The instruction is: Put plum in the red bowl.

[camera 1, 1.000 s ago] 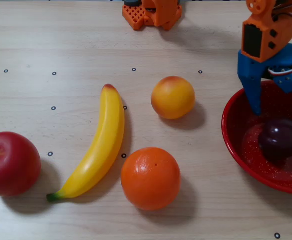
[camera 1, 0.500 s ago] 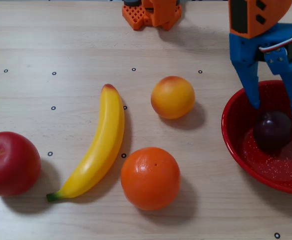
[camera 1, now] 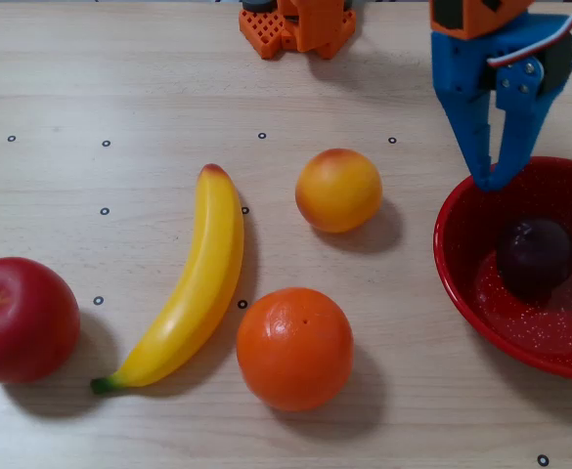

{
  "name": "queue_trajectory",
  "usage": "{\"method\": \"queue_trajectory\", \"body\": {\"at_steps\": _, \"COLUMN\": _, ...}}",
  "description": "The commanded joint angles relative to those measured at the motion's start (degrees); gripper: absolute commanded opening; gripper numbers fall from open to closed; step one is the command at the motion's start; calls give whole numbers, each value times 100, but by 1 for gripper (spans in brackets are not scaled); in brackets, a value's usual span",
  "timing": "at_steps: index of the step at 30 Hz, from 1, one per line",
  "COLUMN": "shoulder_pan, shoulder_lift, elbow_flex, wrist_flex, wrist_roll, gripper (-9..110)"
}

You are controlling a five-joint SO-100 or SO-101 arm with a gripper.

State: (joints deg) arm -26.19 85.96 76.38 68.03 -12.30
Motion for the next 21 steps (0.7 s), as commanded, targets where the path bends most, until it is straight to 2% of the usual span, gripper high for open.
{"method": "queue_trajectory", "body": {"at_steps": 1, "shoulder_pan": 185, "shoulder_lift": 835, "elbow_flex": -457, "wrist_flex": 176, "wrist_roll": 0, "gripper": 0}}
{"method": "queue_trajectory", "body": {"at_steps": 8, "shoulder_pan": 466, "shoulder_lift": 1266, "elbow_flex": -466, "wrist_flex": 545, "wrist_roll": 0, "gripper": 0}}
{"method": "queue_trajectory", "body": {"at_steps": 21, "shoulder_pan": 1521, "shoulder_lift": 3445, "elbow_flex": 1336, "wrist_flex": 703, "wrist_roll": -9, "gripper": 0}}
